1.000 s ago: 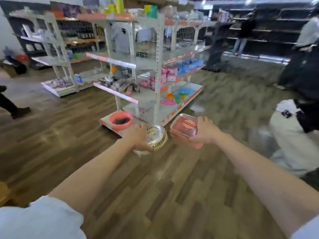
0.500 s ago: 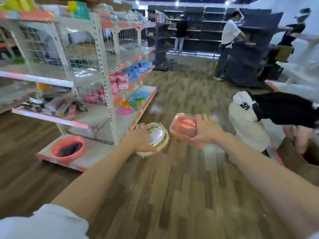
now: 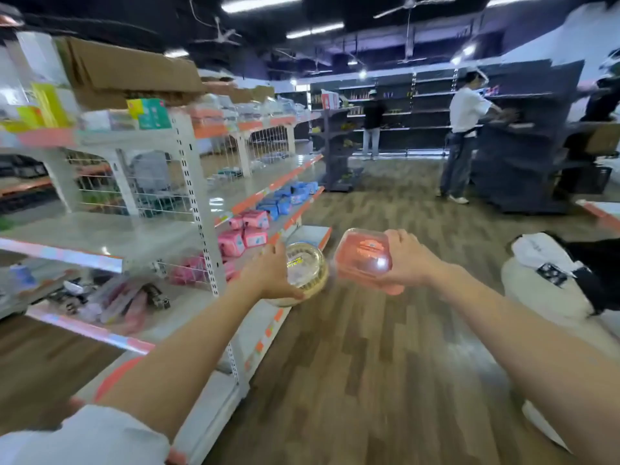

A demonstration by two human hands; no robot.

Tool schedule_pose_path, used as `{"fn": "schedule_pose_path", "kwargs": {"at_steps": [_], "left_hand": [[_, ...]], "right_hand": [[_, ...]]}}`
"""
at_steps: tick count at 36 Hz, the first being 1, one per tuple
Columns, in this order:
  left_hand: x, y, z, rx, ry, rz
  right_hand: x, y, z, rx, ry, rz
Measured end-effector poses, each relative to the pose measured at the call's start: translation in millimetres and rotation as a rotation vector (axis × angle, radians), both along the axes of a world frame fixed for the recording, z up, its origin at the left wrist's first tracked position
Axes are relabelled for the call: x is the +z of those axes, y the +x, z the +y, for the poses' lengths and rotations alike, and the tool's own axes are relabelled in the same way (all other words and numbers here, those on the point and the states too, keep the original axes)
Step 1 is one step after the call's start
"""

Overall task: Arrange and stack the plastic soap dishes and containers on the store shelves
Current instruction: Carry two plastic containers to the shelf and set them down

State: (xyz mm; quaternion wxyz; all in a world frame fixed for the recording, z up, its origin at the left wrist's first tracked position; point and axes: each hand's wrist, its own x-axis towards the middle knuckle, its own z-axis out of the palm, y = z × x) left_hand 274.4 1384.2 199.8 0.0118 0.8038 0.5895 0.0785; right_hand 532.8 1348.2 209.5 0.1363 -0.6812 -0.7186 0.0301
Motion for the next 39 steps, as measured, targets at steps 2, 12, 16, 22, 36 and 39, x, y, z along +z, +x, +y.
{"fn": "schedule_pose_path", "kwargs": {"at_steps": [2,12,16,22,36,39], "left_hand": [[9,11,30,0.024,0.006,-0.025],[6,49,154,0.053,-0.052,-0.059],[-10,59,208,0.064,-0.084,-0.08],[-35,71,295,0.041,-0.104,0.024],[-40,60,532,0.077,-0.152,-0.077],[-57,57,564,0.105,-0.213,-0.038]], "right_hand": [[8,12,29,0.001,0.021,0.039],[-5,47,151,0.029,-0.038,0.003],[-26,54,203,0.033,-0.055,-0.019],[-37,64,296,0.089,-0.111,-0.201],[-24,55,534,0.151,-0.134,-0.125],[-39,51,576,0.204,-0.203,-0.141]]}}
